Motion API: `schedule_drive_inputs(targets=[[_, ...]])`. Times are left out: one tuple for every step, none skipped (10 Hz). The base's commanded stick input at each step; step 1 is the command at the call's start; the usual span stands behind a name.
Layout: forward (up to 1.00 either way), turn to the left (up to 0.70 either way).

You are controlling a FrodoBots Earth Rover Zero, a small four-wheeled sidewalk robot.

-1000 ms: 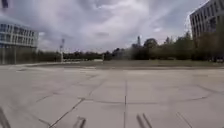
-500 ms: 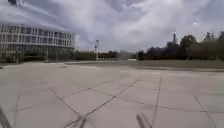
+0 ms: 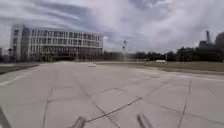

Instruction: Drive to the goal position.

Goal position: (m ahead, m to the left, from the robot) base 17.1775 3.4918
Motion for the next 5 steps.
schedule_drive_inputs(targets=[[1.0, 0.0], [1.0, 0.0], [1.0, 0.0], [1.0, 0.0], [1.0, 0.0]])
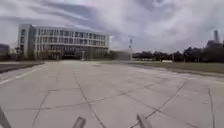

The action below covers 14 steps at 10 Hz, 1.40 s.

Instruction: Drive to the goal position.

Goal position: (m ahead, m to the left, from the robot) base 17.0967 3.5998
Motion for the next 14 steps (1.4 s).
schedule_drive_inputs(targets=[[1.0, 0.0], [1.0, 0.0], [1.0, 0.0], [1.0, 0.0], [1.0, 0.27], [1.0, 0.27], [1.0, 0.0], [1.0, 0.0], [1.0, 0.0], [1.0, 0.0], [1.0, 0.0], [1.0, 0.0], [1.0, 0.0], [1.0, 0.17]])
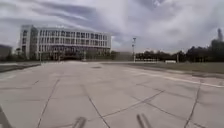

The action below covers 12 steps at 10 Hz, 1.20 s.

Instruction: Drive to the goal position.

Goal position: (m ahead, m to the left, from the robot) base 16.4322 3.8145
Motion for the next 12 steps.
schedule_drive_inputs(targets=[[1.0, 0.27], [1.0, 0.06], [1.0, 0.0], [1.0, 0.0], [1.0, 0.0], [1.0, 0.0], [1.0, 0.0], [1.0, 0.0], [1.0, 0.11], [1.0, 0.27], [1.0, 0.27], [1.0, 0.27]])
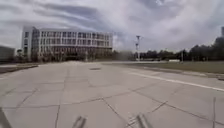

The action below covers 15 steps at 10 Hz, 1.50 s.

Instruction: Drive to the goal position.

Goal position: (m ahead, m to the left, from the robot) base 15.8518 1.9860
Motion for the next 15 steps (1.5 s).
schedule_drive_inputs(targets=[[1.0, 0.27], [1.0, 0.27], [1.0, 0.27], [1.0, 0.27], [1.0, 0.27], [1.0, 0.19], [1.0, 0.03], [1.0, 0.0], [1.0, 0.0], [1.0, 0.0], [1.0, 0.0], [1.0, 0.0], [1.0, 0.0], [1.0, 0.0], [1.0, 0.0]])
